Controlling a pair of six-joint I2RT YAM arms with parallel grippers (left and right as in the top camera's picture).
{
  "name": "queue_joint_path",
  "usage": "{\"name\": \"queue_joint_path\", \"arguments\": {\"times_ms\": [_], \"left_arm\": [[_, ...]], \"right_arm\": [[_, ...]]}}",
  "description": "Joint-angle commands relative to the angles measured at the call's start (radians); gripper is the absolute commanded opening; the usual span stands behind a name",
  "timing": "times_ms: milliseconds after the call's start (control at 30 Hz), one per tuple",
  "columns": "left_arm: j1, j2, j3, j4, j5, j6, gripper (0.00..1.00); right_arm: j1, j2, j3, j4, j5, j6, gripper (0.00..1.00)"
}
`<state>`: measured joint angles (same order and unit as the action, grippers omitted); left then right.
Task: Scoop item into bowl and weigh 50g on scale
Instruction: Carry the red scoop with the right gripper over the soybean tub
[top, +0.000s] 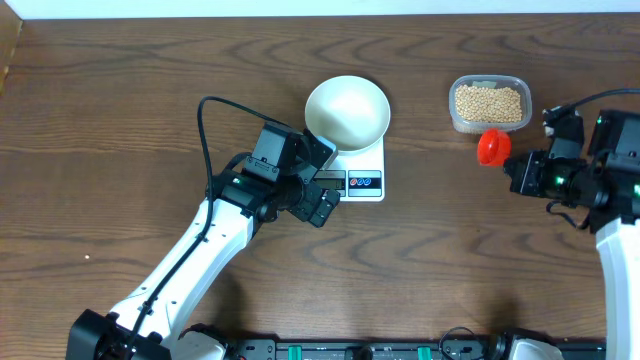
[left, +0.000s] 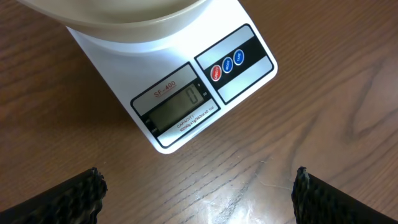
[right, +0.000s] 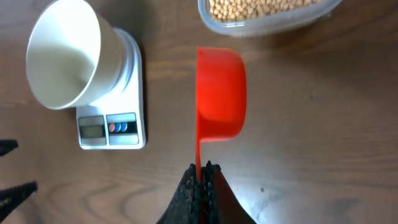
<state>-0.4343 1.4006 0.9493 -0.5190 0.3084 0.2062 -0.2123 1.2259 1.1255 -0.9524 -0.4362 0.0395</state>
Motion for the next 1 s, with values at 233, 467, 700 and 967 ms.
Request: {"name": "queue_joint_path", "arguments": {"times_ms": [233, 467, 700, 967], "left_arm": [[0.004, -0.011, 0.002, 0.000, -0.006, -0.002, 0.98], [0.004, -0.011, 0.002, 0.000, -0.006, -0.002, 0.98], [0.004, -0.011, 0.002, 0.000, -0.006, -0.002, 0.98], [0.004, -0.011, 0.002, 0.000, -0.006, -0.002, 0.98]], "right_arm": [[-0.002, 0.121, 0.340, -0.153, 0.068, -0.019, 0.01], [-0.002, 0.229, 0.427, -0.151, 0.068, -0.084, 0.01], [-0.002, 0.320, 0.527, -0.148, 0.208, -0.203, 0.01], [-0.003, 0.353, 0.528, -0.087, 0.221, -0.209, 0.01]]}}
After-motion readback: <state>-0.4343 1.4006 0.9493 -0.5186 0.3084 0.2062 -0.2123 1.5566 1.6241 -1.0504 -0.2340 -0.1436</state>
